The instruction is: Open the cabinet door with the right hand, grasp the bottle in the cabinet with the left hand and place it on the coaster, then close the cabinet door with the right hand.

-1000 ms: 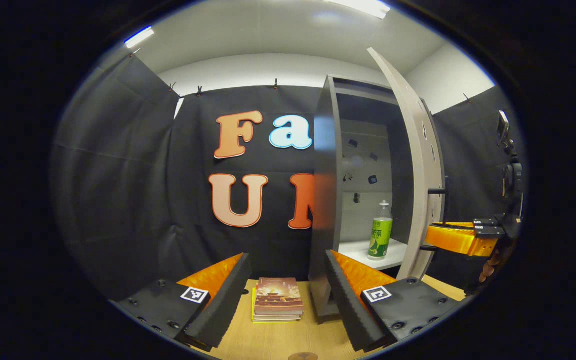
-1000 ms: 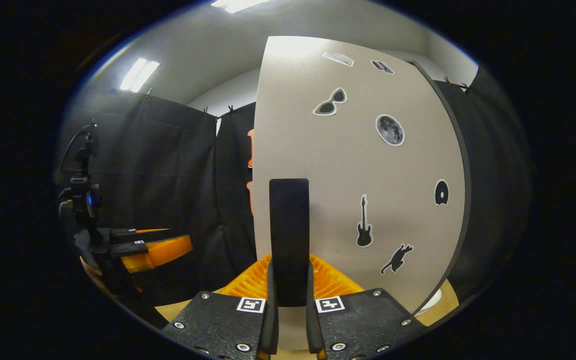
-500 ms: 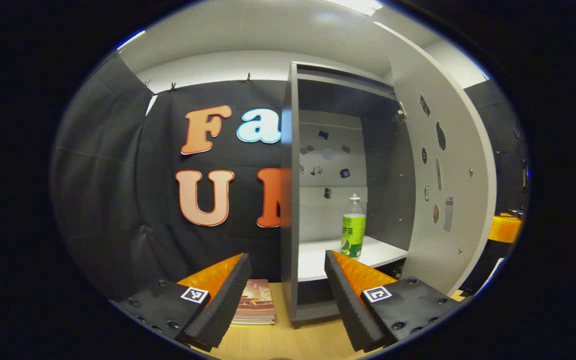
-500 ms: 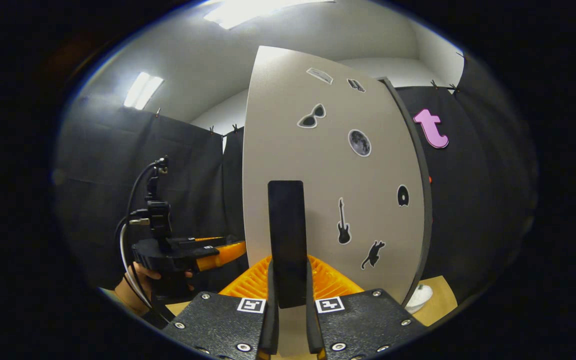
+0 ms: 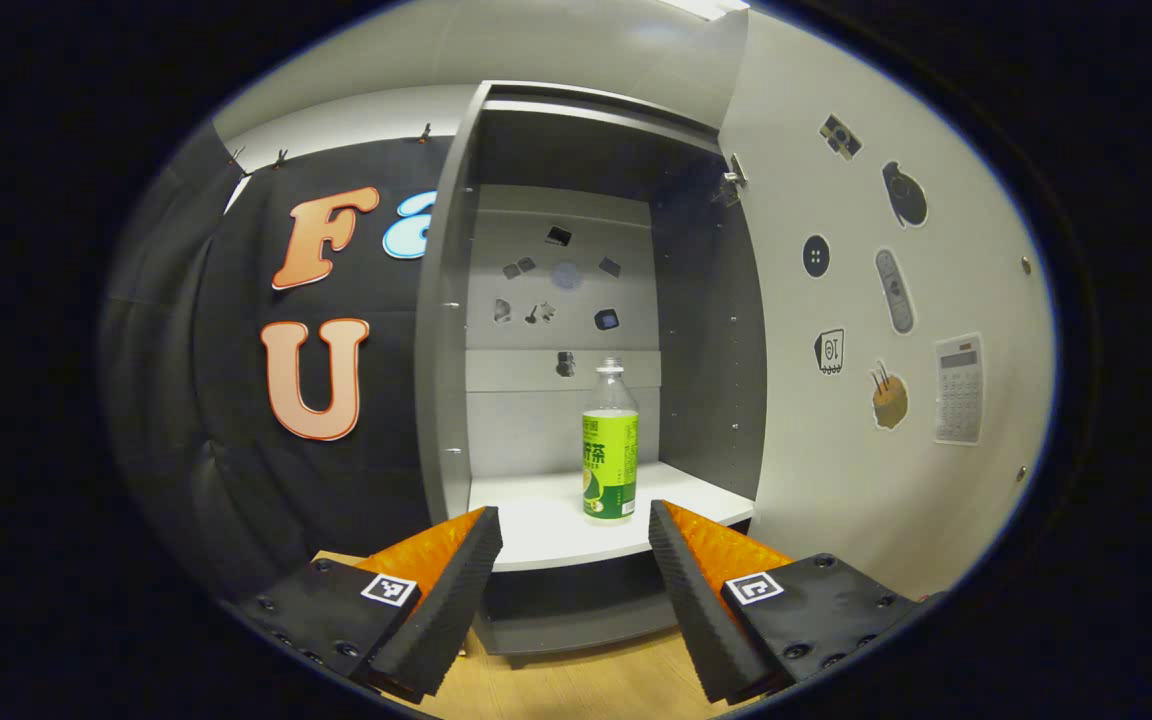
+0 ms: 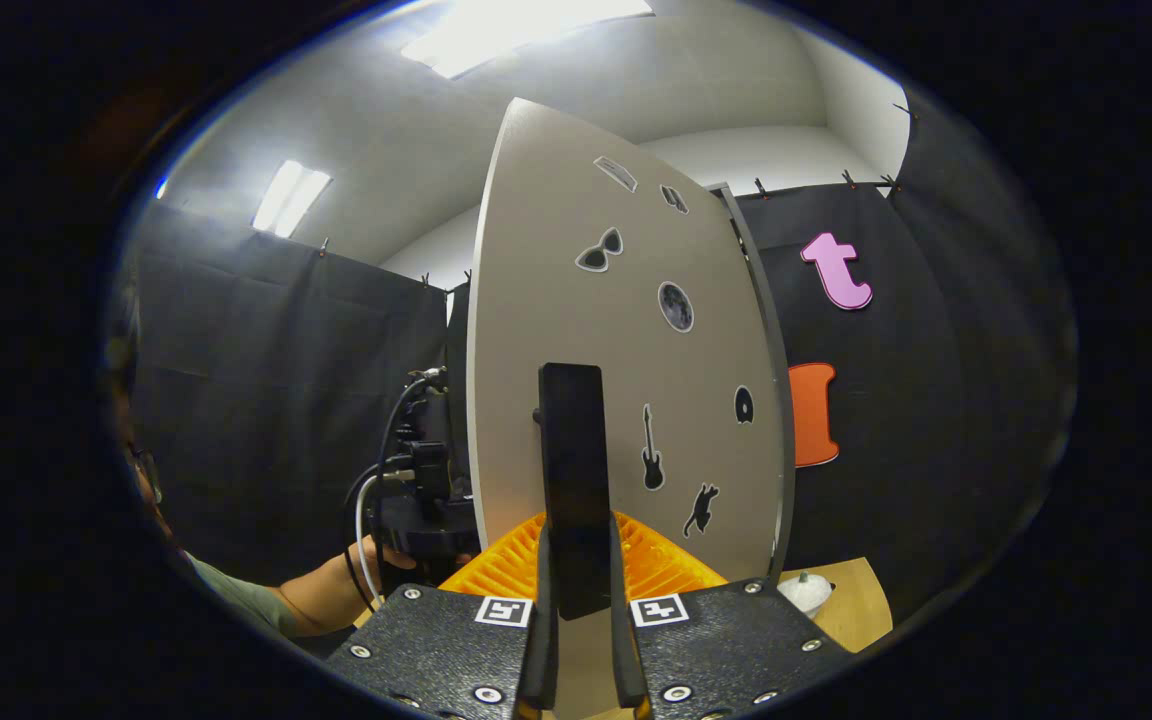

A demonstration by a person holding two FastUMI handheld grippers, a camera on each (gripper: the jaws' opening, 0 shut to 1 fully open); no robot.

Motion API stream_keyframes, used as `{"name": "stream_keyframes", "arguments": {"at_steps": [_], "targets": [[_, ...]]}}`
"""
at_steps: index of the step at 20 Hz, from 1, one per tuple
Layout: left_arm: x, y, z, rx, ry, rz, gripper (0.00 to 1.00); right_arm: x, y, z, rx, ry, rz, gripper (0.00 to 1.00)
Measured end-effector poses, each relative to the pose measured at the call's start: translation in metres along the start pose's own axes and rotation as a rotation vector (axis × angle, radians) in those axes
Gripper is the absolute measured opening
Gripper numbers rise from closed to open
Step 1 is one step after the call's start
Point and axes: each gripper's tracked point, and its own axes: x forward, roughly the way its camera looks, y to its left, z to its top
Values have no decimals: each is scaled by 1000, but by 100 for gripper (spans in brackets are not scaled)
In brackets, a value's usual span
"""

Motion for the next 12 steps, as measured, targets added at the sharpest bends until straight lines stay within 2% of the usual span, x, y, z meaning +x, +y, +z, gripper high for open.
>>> {"name": "stream_keyframes", "arguments": {"at_steps": [1, 3, 4, 6, 7, 9, 10, 12], "targets": [[9, -9, -2, -7, 5, -8, 93, 0, -1, 1, -3, -5, 7, 22], [27, -21, -7, -16, 18, -21, 96, -2, -3, 1, 19, -6, 11, 22], [39, -25, -9, -13, 26, -27, 93, -4, -4, 1, 20, -6, 13, 22], [59, -31, -16, -10, 46, -25, 96, -5, -7, 3, 7, -14, 5, 18], [70, -33, -21, -15, 54, -21, 96, -6, -9, 3, 3, -20, -1, 22], [93, -39, -28, -22, 69, -14, 97, -5, -12, 5, 8, -33, -4, 23], [104, -41, -30, -22, 74, -8, 94, -4, -12, 6, 14, -40, -5, 23], [126, -43, -33, -21, 87, 15, 97, -5, -13, 7, 13, -51, -7, 25]]}}
